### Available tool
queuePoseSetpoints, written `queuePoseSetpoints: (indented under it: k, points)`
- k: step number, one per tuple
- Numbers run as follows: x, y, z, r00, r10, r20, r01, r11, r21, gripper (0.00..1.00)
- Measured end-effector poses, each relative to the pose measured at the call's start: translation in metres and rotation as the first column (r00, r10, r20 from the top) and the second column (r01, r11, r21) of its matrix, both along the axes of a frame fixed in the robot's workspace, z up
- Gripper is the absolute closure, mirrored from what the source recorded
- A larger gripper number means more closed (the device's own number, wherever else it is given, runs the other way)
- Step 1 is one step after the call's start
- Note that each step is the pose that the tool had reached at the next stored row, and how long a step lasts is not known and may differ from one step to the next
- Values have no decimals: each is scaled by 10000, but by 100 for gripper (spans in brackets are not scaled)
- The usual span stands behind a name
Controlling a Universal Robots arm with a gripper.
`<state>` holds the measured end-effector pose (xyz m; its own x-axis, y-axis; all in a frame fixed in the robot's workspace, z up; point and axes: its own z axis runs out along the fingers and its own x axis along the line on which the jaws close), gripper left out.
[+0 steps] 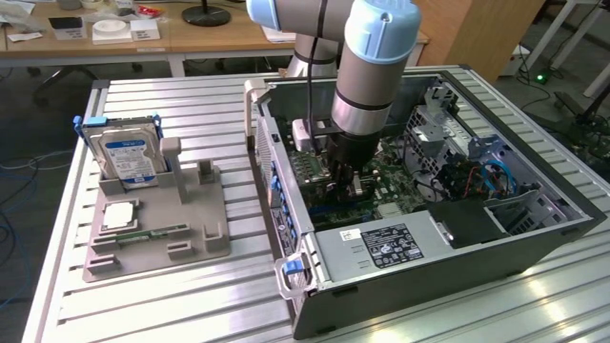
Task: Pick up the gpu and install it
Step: 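Insert the gpu into the slot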
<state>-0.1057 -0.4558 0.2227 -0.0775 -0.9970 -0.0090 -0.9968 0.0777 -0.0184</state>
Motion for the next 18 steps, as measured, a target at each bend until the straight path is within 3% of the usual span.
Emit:
queuePoseSetpoints:
  k: [18]
  points:
    - [0, -10, 4, 10000, 0, -1, 0, 10000, -4, 72]
